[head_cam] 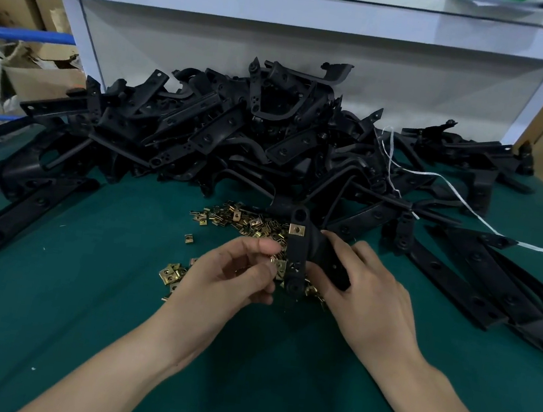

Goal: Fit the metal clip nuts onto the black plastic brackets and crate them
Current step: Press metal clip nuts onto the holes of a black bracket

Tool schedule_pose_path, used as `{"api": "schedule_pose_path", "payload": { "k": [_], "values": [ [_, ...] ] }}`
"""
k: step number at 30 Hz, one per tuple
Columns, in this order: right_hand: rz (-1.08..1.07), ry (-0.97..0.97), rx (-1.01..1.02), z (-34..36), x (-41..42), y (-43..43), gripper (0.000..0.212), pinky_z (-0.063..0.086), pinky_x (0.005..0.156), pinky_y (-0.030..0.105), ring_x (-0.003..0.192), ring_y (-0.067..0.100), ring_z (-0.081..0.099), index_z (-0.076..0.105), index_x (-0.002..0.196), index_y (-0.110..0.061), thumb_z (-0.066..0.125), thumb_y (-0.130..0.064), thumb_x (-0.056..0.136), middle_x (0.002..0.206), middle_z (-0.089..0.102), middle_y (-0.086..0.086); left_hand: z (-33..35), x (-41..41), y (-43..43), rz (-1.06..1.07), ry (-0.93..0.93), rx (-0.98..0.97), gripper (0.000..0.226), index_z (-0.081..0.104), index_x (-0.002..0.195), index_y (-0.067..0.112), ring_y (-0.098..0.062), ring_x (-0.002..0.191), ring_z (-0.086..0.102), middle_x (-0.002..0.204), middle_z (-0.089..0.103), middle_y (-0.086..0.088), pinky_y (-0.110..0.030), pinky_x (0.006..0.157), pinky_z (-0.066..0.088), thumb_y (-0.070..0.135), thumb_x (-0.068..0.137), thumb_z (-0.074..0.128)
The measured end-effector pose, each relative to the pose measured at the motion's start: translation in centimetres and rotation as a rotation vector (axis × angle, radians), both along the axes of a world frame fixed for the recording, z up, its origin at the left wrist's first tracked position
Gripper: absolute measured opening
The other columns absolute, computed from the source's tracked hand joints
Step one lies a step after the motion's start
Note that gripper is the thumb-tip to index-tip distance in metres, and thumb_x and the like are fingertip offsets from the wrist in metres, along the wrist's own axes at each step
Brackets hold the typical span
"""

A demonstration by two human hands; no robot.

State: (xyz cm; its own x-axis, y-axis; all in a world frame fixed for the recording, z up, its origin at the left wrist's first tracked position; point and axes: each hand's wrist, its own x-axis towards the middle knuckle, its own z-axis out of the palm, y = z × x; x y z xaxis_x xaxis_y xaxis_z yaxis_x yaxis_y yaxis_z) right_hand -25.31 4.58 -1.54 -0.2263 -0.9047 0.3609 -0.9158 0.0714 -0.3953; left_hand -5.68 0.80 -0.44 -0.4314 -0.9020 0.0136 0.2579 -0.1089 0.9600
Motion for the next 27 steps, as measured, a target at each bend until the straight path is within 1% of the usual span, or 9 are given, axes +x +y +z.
{"api": "schedule_pose_path", "payload": {
  "k": [3, 7, 9, 12, 16, 20, 22, 25, 27],
  "values": [
    [0.0, 0.01, 0.004, 0.0, 0.0, 0.0, 0.071, 0.042, 0.061, 0.031, 0.076, 0.014, 0.06, 0.046, 0.139, -0.044, 0.024, -0.08, 0.082, 0.095, 0.041, -0.019, 0.0, 0.0, 0.0, -0.001, 0.013, 0.015, 0.026, 0.077, 0.101, 0.02, -0.012, 0.073, 0.061, 0.078, 0.062, 0.002, -0.024, 0.073, 0.055, 0.001, 0.095, 0.061],
    [0.007, 0.019, 0.008, -0.1, 0.1, -0.1, 0.071, 0.04, 0.058, 0.03, 0.067, 0.01, 0.053, 0.045, 0.139, -0.045, 0.022, -0.081, 0.082, 0.094, 0.04, -0.018, -0.2, -0.1, 0.1, -0.007, 0.022, 0.03, 0.024, 0.075, 0.104, 0.016, -0.013, 0.072, 0.061, 0.079, 0.062, 0.0, -0.024, 0.071, 0.055, -0.001, 0.095, 0.061],
    [0.004, 0.023, 0.006, -0.2, 0.1, -0.1, 0.07, 0.039, 0.058, 0.029, 0.07, 0.011, 0.055, 0.045, 0.138, -0.045, 0.023, -0.08, 0.083, 0.093, 0.04, -0.018, -0.2, -0.1, 0.1, -0.014, 0.017, 0.029, 0.023, 0.075, 0.104, 0.016, -0.013, 0.072, 0.061, 0.079, 0.062, -0.001, -0.024, 0.071, 0.055, 0.0, 0.095, 0.061],
    [0.001, 0.023, -0.002, -0.2, 0.1, -0.1, 0.07, 0.039, 0.058, 0.029, 0.073, 0.012, 0.058, 0.045, 0.138, -0.046, 0.021, -0.081, 0.082, 0.092, 0.038, -0.019, -0.2, 0.0, 0.0, -0.042, 0.018, 0.032, 0.021, 0.076, 0.102, 0.021, -0.012, 0.073, 0.061, 0.081, 0.063, 0.0, -0.024, 0.073, 0.055, 0.005, 0.091, 0.068],
    [0.004, 0.015, -0.011, 0.0, 0.2, -0.1, 0.07, 0.044, 0.058, 0.031, 0.073, 0.014, 0.058, 0.048, 0.136, -0.045, 0.023, -0.081, 0.082, 0.092, 0.042, -0.018, -0.3, 0.2, -0.2, -0.054, 0.01, 0.044, 0.023, 0.077, 0.1, 0.024, -0.011, 0.073, 0.061, 0.08, 0.063, 0.0, -0.023, 0.072, 0.054, 0.014, 0.081, 0.07],
    [-0.017, 0.035, -0.019, 0.2, 0.6, 0.1, 0.07, 0.046, 0.056, 0.031, 0.071, 0.017, 0.061, 0.054, 0.135, -0.04, 0.029, -0.078, 0.082, 0.092, 0.047, -0.015, -0.4, 0.0, 0.0, -0.016, -0.012, 0.047, 0.022, 0.078, 0.103, 0.023, -0.011, 0.073, 0.06, 0.08, 0.064, 0.001, -0.021, 0.07, 0.053, 0.006, 0.092, 0.069],
    [-0.038, 0.041, -0.019, 0.3, 0.9, 0.2, 0.071, 0.045, 0.056, 0.032, 0.073, 0.019, 0.064, 0.056, 0.134, -0.037, 0.029, -0.077, 0.082, 0.096, 0.052, -0.014, -0.3, -0.3, 0.3, 0.023, -0.051, 0.012, 0.027, 0.078, 0.106, 0.026, -0.01, 0.076, 0.059, 0.084, 0.069, 0.001, -0.023, 0.071, 0.053, 0.006, 0.097, 0.061],
    [-0.056, 0.021, -0.075, 0.4, 1.3, 0.4, 0.064, 0.042, 0.054, 0.031, 0.075, 0.02, 0.068, 0.059, 0.124, -0.031, 0.035, -0.074, 0.083, 0.102, 0.059, -0.014, 0.0, -0.8, 1.4, 0.038, -0.163, -0.127, 0.025, 0.075, 0.112, 0.036, -0.011, 0.082, 0.061, 0.097, 0.074, -0.006, -0.029, 0.081, 0.054, 0.021, 0.1, 0.059],
    [-0.06, 0.003, -0.09, 0.5, 1.6, 0.5, 0.057, 0.034, 0.05, 0.027, 0.074, 0.018, 0.067, 0.058, 0.12, -0.031, 0.04, -0.071, 0.084, 0.103, 0.06, -0.015, 0.0, -1.2, 2.3, 0.051, -0.23, -0.218, 0.022, 0.071, 0.112, 0.044, -0.006, 0.079, 0.061, 0.093, 0.073, -0.001, -0.021, 0.076, 0.052, 0.032, 0.098, 0.06]
  ]
}}
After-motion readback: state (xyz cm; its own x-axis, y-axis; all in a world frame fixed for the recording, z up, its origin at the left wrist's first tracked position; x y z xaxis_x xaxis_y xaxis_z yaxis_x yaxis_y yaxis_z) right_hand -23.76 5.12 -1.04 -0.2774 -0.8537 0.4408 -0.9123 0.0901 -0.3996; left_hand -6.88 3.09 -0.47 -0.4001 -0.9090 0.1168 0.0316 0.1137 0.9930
